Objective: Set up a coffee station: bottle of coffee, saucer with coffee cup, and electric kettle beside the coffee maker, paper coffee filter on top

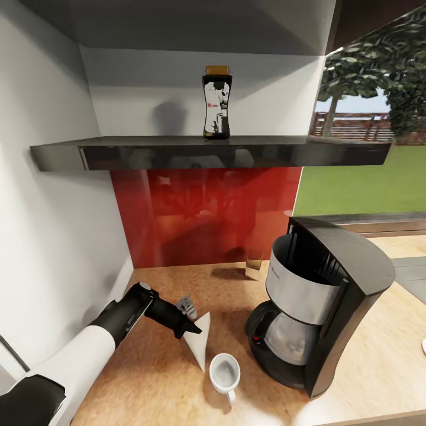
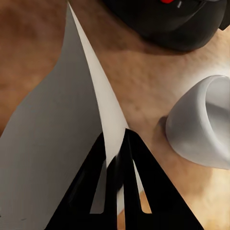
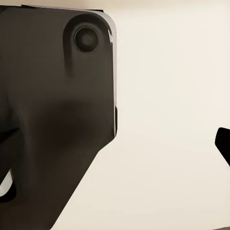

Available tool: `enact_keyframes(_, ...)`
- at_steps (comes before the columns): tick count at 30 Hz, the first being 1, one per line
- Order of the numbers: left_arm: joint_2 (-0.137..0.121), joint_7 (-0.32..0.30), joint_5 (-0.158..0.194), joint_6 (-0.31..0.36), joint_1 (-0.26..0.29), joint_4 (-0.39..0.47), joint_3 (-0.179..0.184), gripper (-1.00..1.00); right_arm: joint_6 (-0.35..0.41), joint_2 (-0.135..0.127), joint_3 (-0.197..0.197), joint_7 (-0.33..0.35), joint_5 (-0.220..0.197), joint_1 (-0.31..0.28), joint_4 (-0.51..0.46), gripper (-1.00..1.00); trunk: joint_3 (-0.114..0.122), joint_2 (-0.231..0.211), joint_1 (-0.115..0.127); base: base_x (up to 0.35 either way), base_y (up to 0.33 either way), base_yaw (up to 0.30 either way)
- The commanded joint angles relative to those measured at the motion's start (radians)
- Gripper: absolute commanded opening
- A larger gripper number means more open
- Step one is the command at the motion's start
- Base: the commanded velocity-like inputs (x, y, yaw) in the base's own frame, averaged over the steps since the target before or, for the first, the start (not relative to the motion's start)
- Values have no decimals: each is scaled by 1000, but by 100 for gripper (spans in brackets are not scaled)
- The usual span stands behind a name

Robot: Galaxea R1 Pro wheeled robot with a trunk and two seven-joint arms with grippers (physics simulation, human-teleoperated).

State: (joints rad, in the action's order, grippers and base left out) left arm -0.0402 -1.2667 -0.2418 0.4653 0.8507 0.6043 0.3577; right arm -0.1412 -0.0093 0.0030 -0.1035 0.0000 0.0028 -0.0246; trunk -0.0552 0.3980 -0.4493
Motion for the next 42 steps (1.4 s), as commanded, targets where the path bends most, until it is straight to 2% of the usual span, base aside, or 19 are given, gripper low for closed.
enact_keyframes(1, -1, -3, -5, 3, 1, 2, 3, -100, -1, 0, 0, -2, 0, 0, -2, 100, -2, 2, -1, 0, 0, 0)
enact_keyframes(11, -1, -3, -4, 3, 1, 2, 3, -100, 0, 0, 0, -2, 1, 0, -2, 100, -2, 2, -1, 0, 0, 0)
enact_keyframes(20, -1, -3, -5, 5, 1, 16, 6, -100, 0, 0, 2, -1, 79, 0, -4, 100, -2, 2, -1, 0, 0, 0)
enact_keyframes(25, -3, 1, -8, 9, 8, 18, 5, -100, -2, 0, 2, -1, 82, 0, -6, 100, -2, 2, -1, 0, 0, 0)
enact_keyframes(31, -6, 10, -16, 26, 45, 44, 3, -100, -4, 1, 2, -1, 81, 0, -7, 100, -2, 2, -1, 0, 0, 0)
enact_keyframes(37, -6, 12, -39, 103, 107, 89, 2, -100, -4, 2, 1, -1, 81, 0, -9, 100, -2, 2, -1, 0, 0, 0)
enact_keyframes(39, -6, 12, -56, 127, 135, 148, 0, -100, -5, 2, 0, -1, 80, 0, -10, 100, -2, 2, -1, 0, 0, 0)
enact_keyframes(42, -6, 12, -62, 158, 149, 207, 0, -100, -5, 2, 0, 0, 79, 0, -11, 100, -2, 2, -1, 0, 0, 0)
